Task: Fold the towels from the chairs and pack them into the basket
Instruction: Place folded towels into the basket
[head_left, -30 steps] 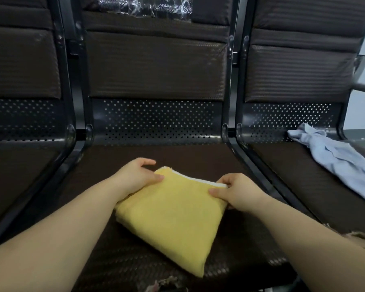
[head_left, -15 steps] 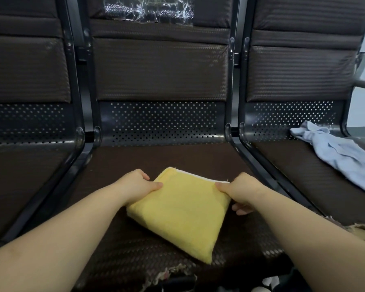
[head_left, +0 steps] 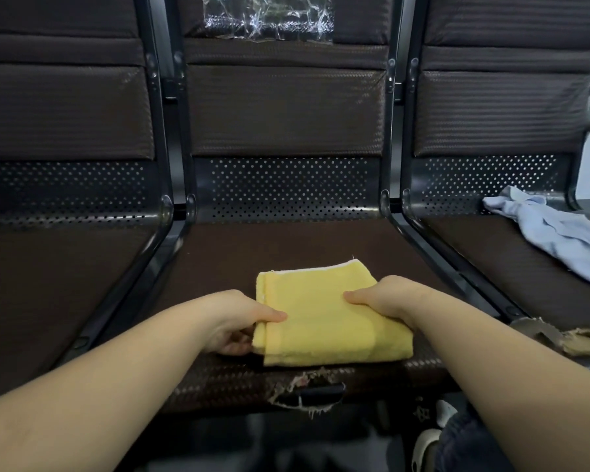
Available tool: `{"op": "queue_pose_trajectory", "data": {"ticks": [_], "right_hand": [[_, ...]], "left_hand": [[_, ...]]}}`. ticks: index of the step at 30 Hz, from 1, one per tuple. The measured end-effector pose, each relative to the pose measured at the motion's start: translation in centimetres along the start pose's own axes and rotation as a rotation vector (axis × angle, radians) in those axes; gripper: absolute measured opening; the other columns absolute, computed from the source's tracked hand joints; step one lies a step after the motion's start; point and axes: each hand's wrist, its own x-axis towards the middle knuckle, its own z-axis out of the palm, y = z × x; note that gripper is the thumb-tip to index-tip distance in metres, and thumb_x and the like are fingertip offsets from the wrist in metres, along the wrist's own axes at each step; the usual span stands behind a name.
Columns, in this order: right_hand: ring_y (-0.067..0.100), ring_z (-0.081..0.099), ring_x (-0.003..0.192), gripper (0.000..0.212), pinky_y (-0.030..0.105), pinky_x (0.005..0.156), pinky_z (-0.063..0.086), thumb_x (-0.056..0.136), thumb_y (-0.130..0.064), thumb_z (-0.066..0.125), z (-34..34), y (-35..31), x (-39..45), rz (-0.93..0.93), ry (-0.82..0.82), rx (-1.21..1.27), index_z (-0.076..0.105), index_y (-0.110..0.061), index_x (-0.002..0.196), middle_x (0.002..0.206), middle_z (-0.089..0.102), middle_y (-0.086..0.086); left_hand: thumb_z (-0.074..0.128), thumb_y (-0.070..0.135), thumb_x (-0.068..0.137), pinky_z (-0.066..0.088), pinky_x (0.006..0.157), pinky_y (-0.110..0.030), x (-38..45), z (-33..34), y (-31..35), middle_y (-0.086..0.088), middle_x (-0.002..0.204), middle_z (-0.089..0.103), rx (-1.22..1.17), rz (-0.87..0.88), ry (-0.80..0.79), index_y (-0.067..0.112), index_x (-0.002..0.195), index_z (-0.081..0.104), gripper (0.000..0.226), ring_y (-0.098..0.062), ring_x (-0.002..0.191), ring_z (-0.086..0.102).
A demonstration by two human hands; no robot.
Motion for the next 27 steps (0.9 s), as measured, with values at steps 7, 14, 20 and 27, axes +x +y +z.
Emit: {"op": "queue_pose_trajectory", "data": {"ticks": [7, 14, 20, 27], "right_hand": [[0.031, 0.052, 0.114, 0.07, 0.036, 0.085, 0.04, 0.087, -0.048, 0.062, 0.7, 0.4, -1.6, 0.0, 0.007, 0.073, 0.041, -0.006, 0.138, 0.132, 0.052, 0.013], [0.021, 0.057, 0.092, 0.057, 0.031, 0.076, 0.045, 0.089, -0.04, 0.062, 0.9, 0.8, -2.7, -0.034, -0.059, 0.32, 0.048, -0.007, 0.133, 0.108, 0.059, 0.006], [0.023, 0.051, 0.108, 0.077, 0.034, 0.089, 0.044, 0.092, -0.03, 0.059, 0.9, 1.2, -2.6, -0.191, -0.068, 0.315, 0.011, -0.034, 0.152, 0.146, 0.037, 0.001], [0.021, 0.051, 0.114, 0.059, 0.033, 0.097, 0.045, 0.09, -0.021, 0.061, 0.5, 1.9, -3.2, -0.284, -0.16, 0.269, 0.039, -0.042, 0.14, 0.139, 0.042, 0.0]], "left_hand": [[0.075, 0.037, 0.077, 0.051, 0.065, -0.028, -0.5, -0.2, -1.2, -0.006, 0.095, 0.063, -0.076, 0.06, 0.049, 0.009, 0.104, 0.058, 0.043, -0.02, 0.083, 0.06], [0.067, 0.01, 0.085, 0.054, 0.069, -0.037, -1.5, -1.1, -1.8, -0.017, 0.11, 0.064, -0.385, 0.083, -0.011, 0.005, 0.13, 0.052, 0.048, -0.03, 0.093, 0.064], [0.054, 0.0, 0.09, 0.051, 0.068, -0.033, -2.2, -1.8, -2.1, -0.006, 0.144, 0.04, -0.39, 0.209, -0.173, 0.04, 0.147, 0.026, 0.075, -0.025, 0.096, 0.06], [0.055, 0.0, 0.084, 0.047, 0.088, -0.036, -2.4, -2.2, -2.6, -0.002, 0.144, 0.041, -0.299, 0.254, -0.24, 0.039, 0.13, 0.053, 0.061, -0.029, 0.116, 0.054]]}}
